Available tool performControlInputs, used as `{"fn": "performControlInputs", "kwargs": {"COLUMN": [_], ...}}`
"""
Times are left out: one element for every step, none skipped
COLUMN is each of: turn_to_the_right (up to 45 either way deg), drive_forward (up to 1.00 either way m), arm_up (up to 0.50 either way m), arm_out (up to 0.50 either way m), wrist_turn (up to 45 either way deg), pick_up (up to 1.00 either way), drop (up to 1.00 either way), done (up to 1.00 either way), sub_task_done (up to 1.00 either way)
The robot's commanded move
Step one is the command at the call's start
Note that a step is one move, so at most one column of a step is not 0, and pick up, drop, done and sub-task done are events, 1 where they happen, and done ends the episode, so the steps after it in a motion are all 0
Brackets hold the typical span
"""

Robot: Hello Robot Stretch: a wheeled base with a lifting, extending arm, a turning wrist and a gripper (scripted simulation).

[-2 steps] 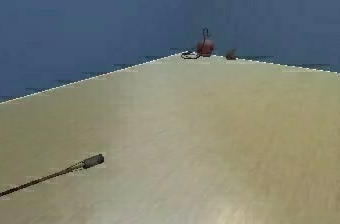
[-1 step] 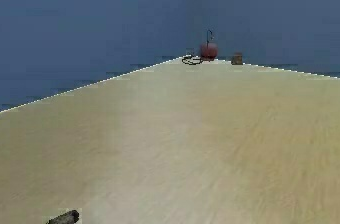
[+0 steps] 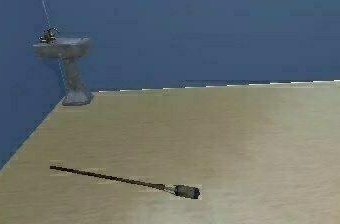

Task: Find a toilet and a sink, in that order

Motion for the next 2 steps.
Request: {"fn": "performControlInputs", "kwargs": {"turn_to_the_right": [-3.0, 0.0], "drive_forward": [0.00, 0.85], "arm_up": [0.00, 0.00], "arm_out": [0.00, 0.00], "wrist_turn": [0.0, 0.0], "pick_up": [0.00, 0.00], "drop": [0.00, 0.00], "done": [0.00, 0.00], "sub_task_done": [0.00, 0.00]}}
